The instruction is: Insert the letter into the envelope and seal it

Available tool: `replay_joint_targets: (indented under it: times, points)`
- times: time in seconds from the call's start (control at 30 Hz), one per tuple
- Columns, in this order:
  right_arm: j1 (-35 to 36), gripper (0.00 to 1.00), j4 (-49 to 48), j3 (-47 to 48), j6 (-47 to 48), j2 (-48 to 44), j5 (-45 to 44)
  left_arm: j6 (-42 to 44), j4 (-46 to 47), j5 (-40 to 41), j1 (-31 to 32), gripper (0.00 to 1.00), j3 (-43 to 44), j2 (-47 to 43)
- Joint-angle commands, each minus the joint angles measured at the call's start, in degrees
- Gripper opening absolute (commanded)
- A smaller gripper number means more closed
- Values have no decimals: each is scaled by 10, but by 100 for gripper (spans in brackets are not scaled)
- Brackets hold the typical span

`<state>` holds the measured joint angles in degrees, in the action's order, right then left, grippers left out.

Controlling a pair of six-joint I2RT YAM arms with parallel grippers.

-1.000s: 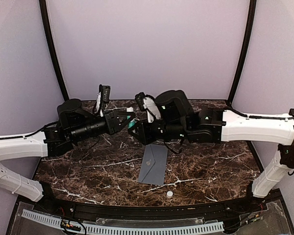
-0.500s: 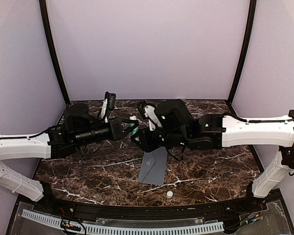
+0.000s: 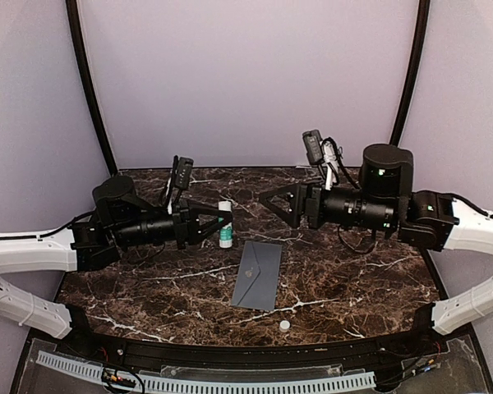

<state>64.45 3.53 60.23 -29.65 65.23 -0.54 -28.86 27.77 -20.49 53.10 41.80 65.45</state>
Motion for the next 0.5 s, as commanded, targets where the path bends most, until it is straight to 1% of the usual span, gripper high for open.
replay_joint_targets:
  times: [0.0, 0.1, 0.17, 0.33, 0.47]
  points:
    - [-11, 77, -1, 7, -35, 11, -29, 87, -33, -8, 11, 0, -4, 0]
    - [-9, 76, 19, 31, -53, 41, -46, 108, -84, 50, 21, 0, 19, 17]
    - [-4, 73, 33, 46, -60, 63, -58, 109, -86, 70, 24, 0, 24, 25]
    - [11, 71, 53, 81, -63, 108, -74, 105, -84, 82, 27, 0, 31, 43]
    - [15, 66, 68, 104, -66, 142, -81, 103, -77, 76, 29, 0, 30, 51]
